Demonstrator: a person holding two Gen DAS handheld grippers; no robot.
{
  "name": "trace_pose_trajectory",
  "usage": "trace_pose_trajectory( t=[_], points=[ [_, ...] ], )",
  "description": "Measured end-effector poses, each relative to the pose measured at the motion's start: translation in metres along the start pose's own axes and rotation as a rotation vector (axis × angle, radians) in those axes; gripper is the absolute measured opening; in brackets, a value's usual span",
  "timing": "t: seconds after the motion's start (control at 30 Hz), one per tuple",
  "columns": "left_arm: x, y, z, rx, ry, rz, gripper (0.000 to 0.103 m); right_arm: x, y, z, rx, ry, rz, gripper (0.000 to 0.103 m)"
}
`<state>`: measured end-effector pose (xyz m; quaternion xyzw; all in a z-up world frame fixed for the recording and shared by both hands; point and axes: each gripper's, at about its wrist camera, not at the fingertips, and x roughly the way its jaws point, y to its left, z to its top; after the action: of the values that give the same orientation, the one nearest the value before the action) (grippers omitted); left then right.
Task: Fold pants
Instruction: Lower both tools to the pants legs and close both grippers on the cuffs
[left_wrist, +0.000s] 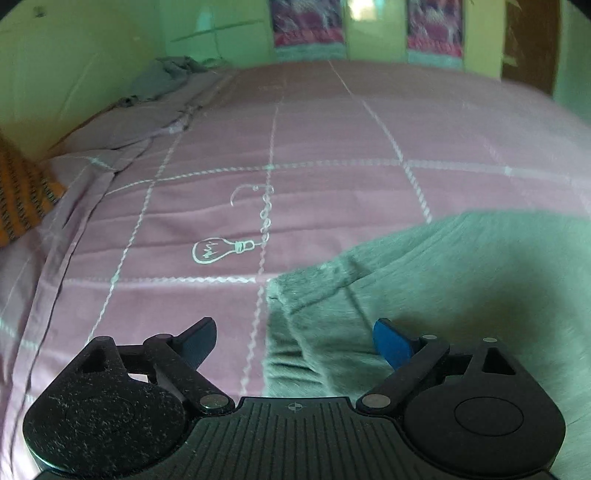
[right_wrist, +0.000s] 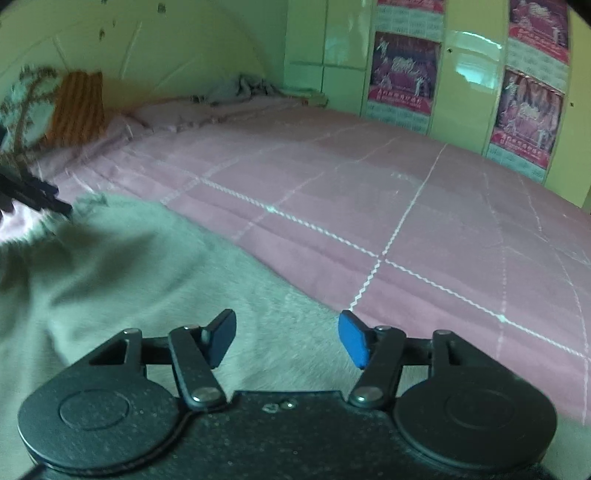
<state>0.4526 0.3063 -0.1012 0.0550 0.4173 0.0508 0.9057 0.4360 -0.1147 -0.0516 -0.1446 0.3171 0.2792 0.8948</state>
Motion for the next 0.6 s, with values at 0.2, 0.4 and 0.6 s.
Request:
trace_pose_trajectory(
  t=[0.2,0.4,0.6],
  points=[
    [0.033,0.014,0.013,-0.014,0.035,-0.065,0.092,0.047,-0.02,0.003,-0.051,0.095,0.0,0.063],
    [0.055,0.014,0.017,-0.058,0.057,-0.144,0.078,0.065,-0.031,0.002,-0.055,0.168,0.071,0.068],
    [0.041,-0.003,0.018,-0.049,0.028,-0.185,0.02,0.062,-0.025,0.004,-0.073,0.189,0.114,0.014]
  ],
)
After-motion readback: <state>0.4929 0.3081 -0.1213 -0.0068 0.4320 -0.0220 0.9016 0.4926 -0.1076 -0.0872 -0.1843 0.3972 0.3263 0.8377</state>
